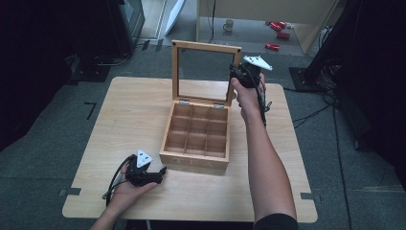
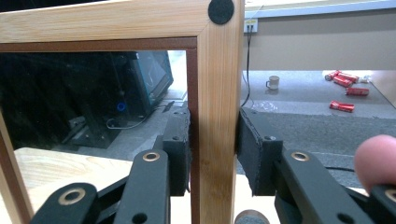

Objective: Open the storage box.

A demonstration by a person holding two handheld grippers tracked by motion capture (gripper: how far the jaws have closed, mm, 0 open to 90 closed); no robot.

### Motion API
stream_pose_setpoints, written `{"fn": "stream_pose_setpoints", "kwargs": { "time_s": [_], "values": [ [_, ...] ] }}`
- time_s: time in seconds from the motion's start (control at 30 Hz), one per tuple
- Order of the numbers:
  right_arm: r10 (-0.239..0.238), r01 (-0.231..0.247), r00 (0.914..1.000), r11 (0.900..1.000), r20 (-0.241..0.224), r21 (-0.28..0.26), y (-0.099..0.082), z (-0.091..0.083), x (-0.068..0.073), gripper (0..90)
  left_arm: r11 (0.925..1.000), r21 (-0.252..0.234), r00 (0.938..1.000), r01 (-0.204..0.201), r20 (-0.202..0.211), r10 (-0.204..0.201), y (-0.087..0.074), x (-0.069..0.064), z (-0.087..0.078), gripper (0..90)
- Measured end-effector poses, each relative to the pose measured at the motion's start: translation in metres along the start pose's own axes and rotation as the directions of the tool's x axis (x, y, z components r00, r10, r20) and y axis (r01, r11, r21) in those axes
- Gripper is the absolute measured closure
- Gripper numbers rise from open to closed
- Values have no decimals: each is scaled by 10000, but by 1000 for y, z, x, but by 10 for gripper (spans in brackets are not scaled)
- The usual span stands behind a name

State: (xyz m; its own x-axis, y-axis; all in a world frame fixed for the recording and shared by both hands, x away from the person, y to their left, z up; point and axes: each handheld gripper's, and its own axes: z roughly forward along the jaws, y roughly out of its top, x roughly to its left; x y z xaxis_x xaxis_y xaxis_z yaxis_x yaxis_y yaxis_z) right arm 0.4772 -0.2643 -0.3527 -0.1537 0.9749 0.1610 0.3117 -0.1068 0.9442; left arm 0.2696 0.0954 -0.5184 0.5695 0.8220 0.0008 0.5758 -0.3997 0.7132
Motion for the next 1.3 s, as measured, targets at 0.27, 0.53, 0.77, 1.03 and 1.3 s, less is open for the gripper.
{"fn": "stream_pose_setpoints", "kwargs": {
  "time_s": [0.27,0.53,0.77,1.03,1.3],
  "values": [
    [309,-311,9995,9993,86,231,3,11,-3,668,10000,1,10000,8,5,-8,0,0,0,178],
    [276,-277,9996,9995,22,182,3,15,-1,666,10000,4,10000,-8,-7,8,0,0,0,178],
    [689,-678,9969,9973,-389,281,3,10,0,423,10000,5,10000,-6,-8,6,0,0,0,178],
    [224,-171,9971,9973,-728,721,-2,-14,2,169,10000,20,10000,-17,-16,17,0,0,0,177],
    [-302,374,9948,9966,-974,729,-12,-51,-3,128,10000,37,10000,-46,-13,46,0,-1,0,177]
  ]
}}
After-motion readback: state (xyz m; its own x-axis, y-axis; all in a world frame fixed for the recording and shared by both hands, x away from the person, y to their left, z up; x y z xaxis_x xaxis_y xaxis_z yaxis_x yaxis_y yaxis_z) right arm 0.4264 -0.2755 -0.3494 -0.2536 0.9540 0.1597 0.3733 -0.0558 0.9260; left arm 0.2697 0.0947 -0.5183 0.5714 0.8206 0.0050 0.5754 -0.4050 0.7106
